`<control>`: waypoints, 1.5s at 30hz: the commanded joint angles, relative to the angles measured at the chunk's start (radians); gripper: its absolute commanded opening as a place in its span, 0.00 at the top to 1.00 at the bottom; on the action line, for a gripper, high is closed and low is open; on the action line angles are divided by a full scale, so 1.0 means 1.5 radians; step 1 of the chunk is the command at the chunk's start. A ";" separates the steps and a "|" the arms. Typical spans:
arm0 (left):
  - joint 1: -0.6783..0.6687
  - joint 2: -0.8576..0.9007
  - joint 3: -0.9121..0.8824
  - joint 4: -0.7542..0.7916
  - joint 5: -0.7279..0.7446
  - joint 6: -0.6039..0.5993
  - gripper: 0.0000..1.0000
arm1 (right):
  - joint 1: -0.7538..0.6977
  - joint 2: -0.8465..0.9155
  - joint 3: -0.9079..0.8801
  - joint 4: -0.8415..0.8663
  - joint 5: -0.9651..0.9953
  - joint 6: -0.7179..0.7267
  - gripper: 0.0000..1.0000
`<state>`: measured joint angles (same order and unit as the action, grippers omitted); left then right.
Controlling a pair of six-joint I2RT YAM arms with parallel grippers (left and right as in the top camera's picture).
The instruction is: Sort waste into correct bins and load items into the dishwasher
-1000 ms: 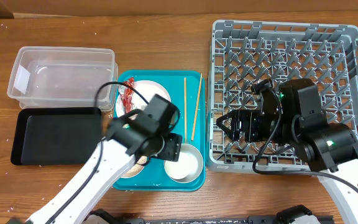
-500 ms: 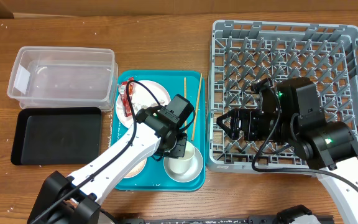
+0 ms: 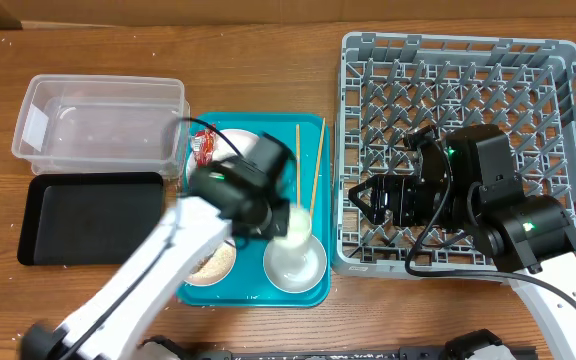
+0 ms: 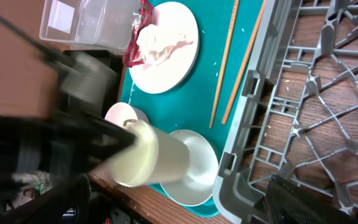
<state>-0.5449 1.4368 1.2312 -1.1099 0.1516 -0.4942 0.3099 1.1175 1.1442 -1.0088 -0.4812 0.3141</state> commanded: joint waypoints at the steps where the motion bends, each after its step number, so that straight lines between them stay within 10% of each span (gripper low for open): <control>1: 0.104 -0.073 0.071 0.029 0.199 0.039 0.96 | 0.003 -0.003 0.017 0.026 0.006 0.001 0.07; 9: 0.292 -0.068 0.079 0.047 0.647 0.125 0.96 | 0.004 -0.003 0.017 0.201 -0.251 -0.070 0.07; 19: 0.291 -0.049 0.079 0.048 0.783 0.141 0.96 | 0.066 0.021 0.017 0.330 -0.327 -0.050 0.05; 26: 0.291 -0.049 0.079 0.047 0.776 0.153 0.95 | 0.108 0.027 0.017 0.369 -0.339 -0.050 0.30; 33: 0.300 -0.049 0.079 0.033 0.609 0.152 0.03 | 0.049 -0.012 0.017 0.309 -0.272 -0.053 0.33; 39: 0.319 -0.049 0.079 -0.024 0.357 0.150 0.00 | -0.048 -0.091 0.027 0.101 0.012 -0.042 0.35; 45: 0.317 -0.049 0.079 -0.032 0.310 0.151 0.00 | -0.058 -0.097 0.028 -0.119 0.248 0.054 0.37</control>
<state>-0.0704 1.3598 1.3479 -1.1564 0.7158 -0.2806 0.2176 0.9600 1.1599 -1.1343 -0.3470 0.3164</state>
